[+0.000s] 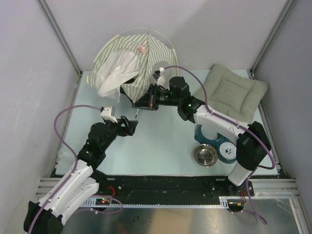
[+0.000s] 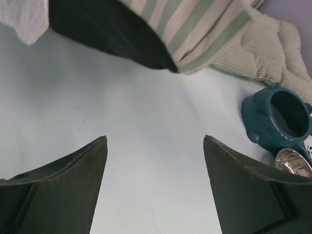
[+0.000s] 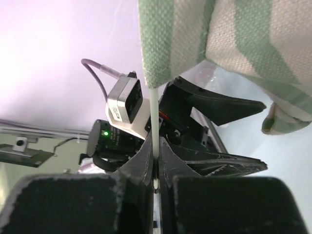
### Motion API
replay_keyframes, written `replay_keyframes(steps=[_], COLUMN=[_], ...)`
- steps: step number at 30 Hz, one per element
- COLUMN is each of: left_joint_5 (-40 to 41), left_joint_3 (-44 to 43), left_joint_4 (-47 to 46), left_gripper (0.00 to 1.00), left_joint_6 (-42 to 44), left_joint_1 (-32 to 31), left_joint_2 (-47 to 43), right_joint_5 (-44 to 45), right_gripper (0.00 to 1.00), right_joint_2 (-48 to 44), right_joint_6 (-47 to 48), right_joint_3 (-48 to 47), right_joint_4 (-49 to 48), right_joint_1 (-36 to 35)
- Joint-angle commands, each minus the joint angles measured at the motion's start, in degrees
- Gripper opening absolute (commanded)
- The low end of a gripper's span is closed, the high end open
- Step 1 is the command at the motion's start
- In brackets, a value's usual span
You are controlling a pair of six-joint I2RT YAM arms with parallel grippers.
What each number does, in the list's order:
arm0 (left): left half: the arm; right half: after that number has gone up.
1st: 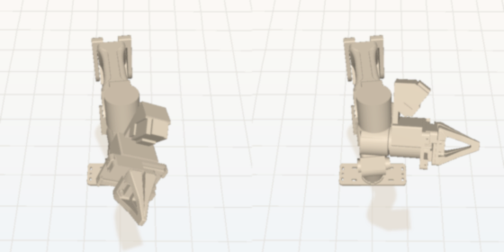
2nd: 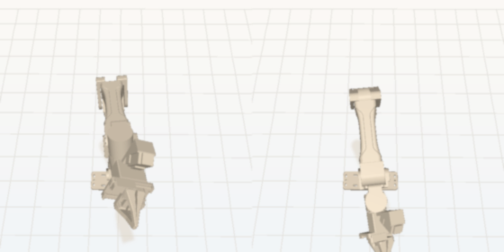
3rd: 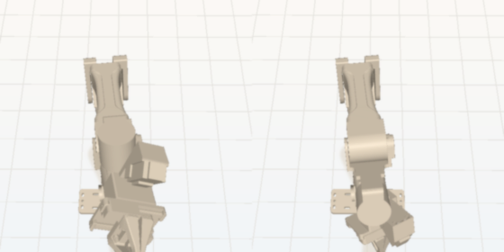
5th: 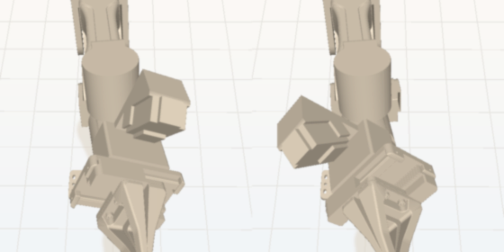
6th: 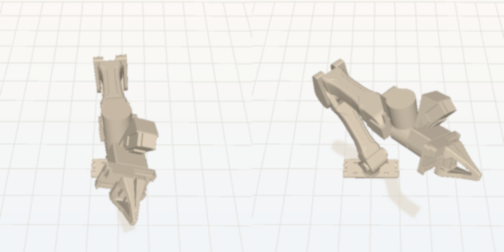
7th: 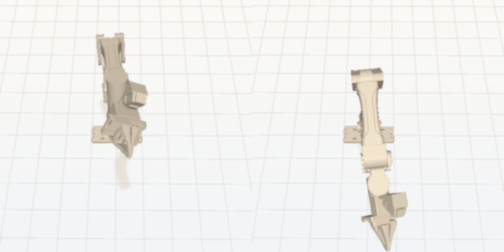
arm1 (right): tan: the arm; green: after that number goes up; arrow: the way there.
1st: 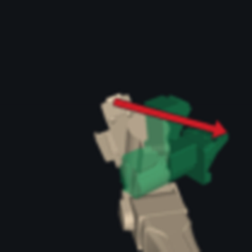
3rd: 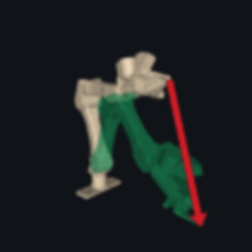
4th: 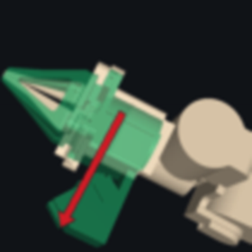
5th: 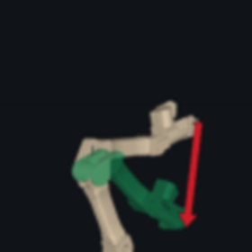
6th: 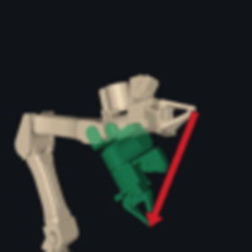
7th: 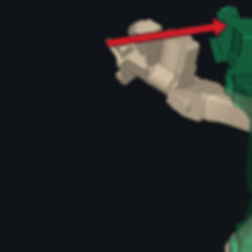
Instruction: Set up the pet tent
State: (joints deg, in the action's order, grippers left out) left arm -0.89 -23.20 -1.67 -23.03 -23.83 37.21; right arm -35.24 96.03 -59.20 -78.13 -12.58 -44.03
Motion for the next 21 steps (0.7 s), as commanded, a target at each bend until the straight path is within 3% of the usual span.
replay_keyframes(steps=[1, 12, 21], left_joint_5=[-3.57, -3.99, -2.22], left_joint_3=[-1.67, 1.16, 4.01], left_joint_4=[-10.44, -26.46, -40.76], left_gripper=[0.83, 0.74, 0.76], left_joint_6=[7.64, 22.11, 32.43], left_joint_1=[-0.99, -4.14, -4.29], left_joint_2=[1.01, 4.35, 12.07], right_joint_5=[-2.13, -3.48, -4.36], right_gripper=[0.0, 0.0, 0.0], right_joint_2=[-3.06, -3.33, -3.26], right_joint_6=[-9.29, -14.36, -16.23], right_joint_3=[-3.2, -3.88, -3.52], right_joint_4=[-4.56, -3.32, -5.7], right_joint_1=[0.35, 0.45, 0.12])
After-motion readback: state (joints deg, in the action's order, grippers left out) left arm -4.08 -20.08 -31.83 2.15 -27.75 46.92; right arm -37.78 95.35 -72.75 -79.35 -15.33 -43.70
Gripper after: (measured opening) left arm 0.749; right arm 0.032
